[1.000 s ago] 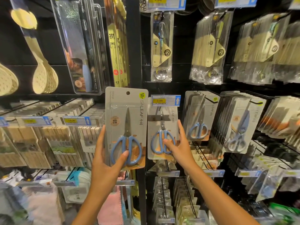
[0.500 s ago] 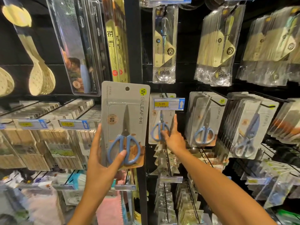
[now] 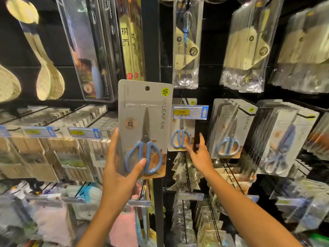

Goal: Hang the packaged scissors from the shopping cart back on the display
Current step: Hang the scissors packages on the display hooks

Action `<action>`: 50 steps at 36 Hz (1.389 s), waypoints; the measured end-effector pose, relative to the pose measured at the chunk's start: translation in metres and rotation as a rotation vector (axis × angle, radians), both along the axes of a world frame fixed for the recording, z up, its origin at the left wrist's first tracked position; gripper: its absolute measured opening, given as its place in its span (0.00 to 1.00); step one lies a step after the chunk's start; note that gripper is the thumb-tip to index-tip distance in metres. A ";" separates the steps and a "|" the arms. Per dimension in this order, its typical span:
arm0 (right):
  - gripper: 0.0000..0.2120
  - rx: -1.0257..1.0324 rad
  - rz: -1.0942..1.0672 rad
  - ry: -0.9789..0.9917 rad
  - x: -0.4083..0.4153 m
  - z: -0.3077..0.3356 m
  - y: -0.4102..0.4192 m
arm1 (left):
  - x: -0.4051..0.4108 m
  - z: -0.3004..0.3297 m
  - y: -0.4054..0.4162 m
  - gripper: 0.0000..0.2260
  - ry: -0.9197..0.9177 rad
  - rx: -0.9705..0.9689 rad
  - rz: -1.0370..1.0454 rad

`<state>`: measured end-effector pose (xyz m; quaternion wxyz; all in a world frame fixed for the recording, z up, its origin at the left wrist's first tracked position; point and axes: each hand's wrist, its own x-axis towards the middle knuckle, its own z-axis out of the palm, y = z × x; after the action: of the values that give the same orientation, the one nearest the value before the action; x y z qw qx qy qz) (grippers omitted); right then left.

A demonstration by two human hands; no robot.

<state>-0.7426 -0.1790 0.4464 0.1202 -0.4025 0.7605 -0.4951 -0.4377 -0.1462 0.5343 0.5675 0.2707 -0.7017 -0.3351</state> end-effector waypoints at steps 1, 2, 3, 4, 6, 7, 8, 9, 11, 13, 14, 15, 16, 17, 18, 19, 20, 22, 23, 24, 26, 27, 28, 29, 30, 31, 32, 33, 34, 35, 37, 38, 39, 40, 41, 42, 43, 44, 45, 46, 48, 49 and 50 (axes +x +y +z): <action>0.38 -0.009 0.021 -0.021 0.004 -0.005 0.008 | 0.000 0.001 0.001 0.43 -0.003 -0.003 -0.001; 0.35 -0.024 0.051 -0.037 0.008 -0.010 0.017 | 0.000 0.001 0.001 0.43 -0.005 -0.005 -0.001; 0.31 -0.037 0.094 -0.055 0.013 -0.015 0.025 | 0.000 0.002 0.002 0.43 -0.003 -0.008 -0.006; 0.27 -0.052 0.152 -0.069 0.019 -0.016 0.035 | 0.000 0.002 0.003 0.43 0.007 -0.010 -0.014; 0.18 -0.068 0.286 -0.079 0.036 -0.009 0.054 | 0.000 0.001 0.006 0.42 0.032 0.007 -0.028; 0.17 -0.077 0.351 -0.089 0.047 -0.001 0.062 | -0.001 0.001 0.007 0.41 0.035 0.018 -0.033; 0.17 -0.101 0.409 -0.112 0.058 0.010 0.071 | -0.001 0.000 0.008 0.41 0.031 0.027 -0.037; 0.19 -0.140 0.455 -0.135 0.068 0.022 0.080 | -0.001 -0.001 0.009 0.41 0.023 0.030 -0.040; 0.23 -0.239 0.514 -0.173 0.087 0.044 0.093 | 0.000 -0.003 0.009 0.41 0.010 0.025 -0.042; 0.27 -0.315 0.553 -0.188 0.102 0.064 0.104 | 0.000 -0.005 0.009 0.41 0.008 0.021 -0.053; 0.30 -0.334 0.567 -0.189 0.108 0.072 0.108 | -0.001 -0.007 0.009 0.41 0.014 0.024 -0.064; 0.33 -0.341 0.581 -0.181 0.113 0.077 0.111 | -0.002 -0.008 0.010 0.41 0.022 0.029 -0.074; 0.37 -0.341 0.590 -0.163 0.117 0.081 0.113 | -0.003 -0.009 0.012 0.41 0.026 0.031 -0.081; 0.40 -0.335 0.591 -0.131 0.119 0.083 0.114 | -0.004 -0.009 0.013 0.41 0.025 0.028 -0.081; 0.42 -0.329 0.580 -0.098 0.122 0.083 0.115 | -0.005 -0.010 0.015 0.41 0.020 0.025 -0.079; 0.43 -0.327 0.559 -0.073 0.125 0.083 0.115 | -0.006 -0.011 0.017 0.41 0.020 0.025 -0.078; 0.43 -0.333 0.536 -0.064 0.127 0.082 0.115 | -0.006 -0.011 0.018 0.41 0.025 0.032 -0.082; 0.42 -0.343 0.504 -0.066 0.130 0.080 0.118 | -0.006 -0.014 0.019 0.41 0.036 0.055 -0.093; 0.42 -0.346 0.499 -0.072 0.131 0.079 0.119 | -0.005 -0.016 0.020 0.42 0.035 0.060 -0.097; 0.42 -0.347 0.499 -0.080 0.133 0.079 0.122 | -0.004 -0.017 0.020 0.42 0.028 0.061 -0.104; 0.42 -0.351 0.501 -0.091 0.134 0.078 0.125 | -0.003 -0.018 0.021 0.43 0.010 0.060 -0.121; 0.43 -0.356 0.497 -0.090 0.134 0.077 0.126 | -0.003 -0.018 0.021 0.43 -0.005 0.056 -0.125; 0.43 -0.363 0.487 -0.088 0.134 0.076 0.126 | -0.002 -0.018 0.022 0.43 -0.019 0.049 -0.127; 0.43 -0.369 0.472 -0.085 0.133 0.075 0.127 | -0.002 -0.017 0.022 0.43 -0.032 0.038 -0.132; 0.43 -0.373 0.459 -0.080 0.133 0.074 0.128 | -0.002 -0.017 0.021 0.43 -0.043 0.029 -0.143; 0.44 -0.375 0.445 -0.074 0.132 0.073 0.129 | -0.002 -0.017 0.021 0.43 -0.051 0.025 -0.162; 0.43 -0.382 0.432 -0.072 0.131 0.072 0.131 | -0.003 -0.016 0.021 0.42 -0.056 0.027 -0.184; 0.43 -0.392 0.418 -0.070 0.129 0.070 0.133 | -0.003 -0.016 0.020 0.42 -0.060 0.029 -0.202; 0.43 -0.397 0.402 -0.063 0.126 0.067 0.136 | -0.004 -0.015 0.018 0.40 -0.062 0.028 -0.212; 0.43 -0.392 0.379 -0.050 0.122 0.064 0.138 | -0.006 -0.014 0.017 0.39 -0.060 0.018 -0.212; 0.44 -0.358 0.322 -0.024 0.112 0.055 0.144 | -0.010 -0.008 0.011 0.34 -0.048 -0.066 -0.168; 0.44 -0.330 0.297 -0.016 0.106 0.049 0.148 | -0.013 -0.004 0.006 0.31 -0.040 -0.135 -0.126; 0.44 -0.303 0.276 -0.004 0.101 0.043 0.151 | -0.016 0.000 0.001 0.28 -0.036 -0.215 -0.075; 0.44 -0.274 0.258 0.008 0.095 0.037 0.154 | -0.019 0.005 -0.006 0.27 -0.047 -0.296 -0.015; 0.45 -0.251 0.247 0.011 0.090 0.030 0.156 | -0.023 0.009 -0.012 0.26 -0.063 -0.365 0.042; 0.45 -0.238 0.243 0.006 0.086 0.024 0.159 | -0.027 0.014 -0.017 0.26 -0.073 -0.408 0.083; 0.45 -0.228 0.247 -0.003 0.082 0.020 0.161 | -0.031 0.019 -0.021 0.26 -0.078 -0.433 0.106; 0.45 -0.217 0.256 -0.012 0.080 0.017 0.162 | -0.036 0.023 -0.026 0.26 -0.085 -0.461 0.121; 0.45 -0.210 0.261 -0.016 0.078 0.015 0.163 | -0.042 0.027 -0.030 0.26 -0.095 -0.494 0.132; 0.44 -0.203 0.263 -0.022 0.076 0.012 0.162 | -0.047 0.030 -0.034 0.26 -0.110 -0.529 0.137; 0.43 -0.187 0.259 -0.045 0.075 0.007 0.158 | -0.059 0.033 -0.042 0.26 -0.150 -0.581 0.133; 0.42 -0.186 0.256 -0.059 0.075 0.005 0.155 | -0.064 0.033 -0.046 0.27 -0.169 -0.596 0.128; 0.42 -0.193 0.254 -0.076 0.075 0.004 0.152 | -0.068 0.033 -0.049 0.27 -0.184 -0.604 0.125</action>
<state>-0.6675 -0.0274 0.4502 0.1712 -0.4861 0.6474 -0.5615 -0.5055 -0.1950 0.5672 0.5757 0.1617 -0.7999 -0.0502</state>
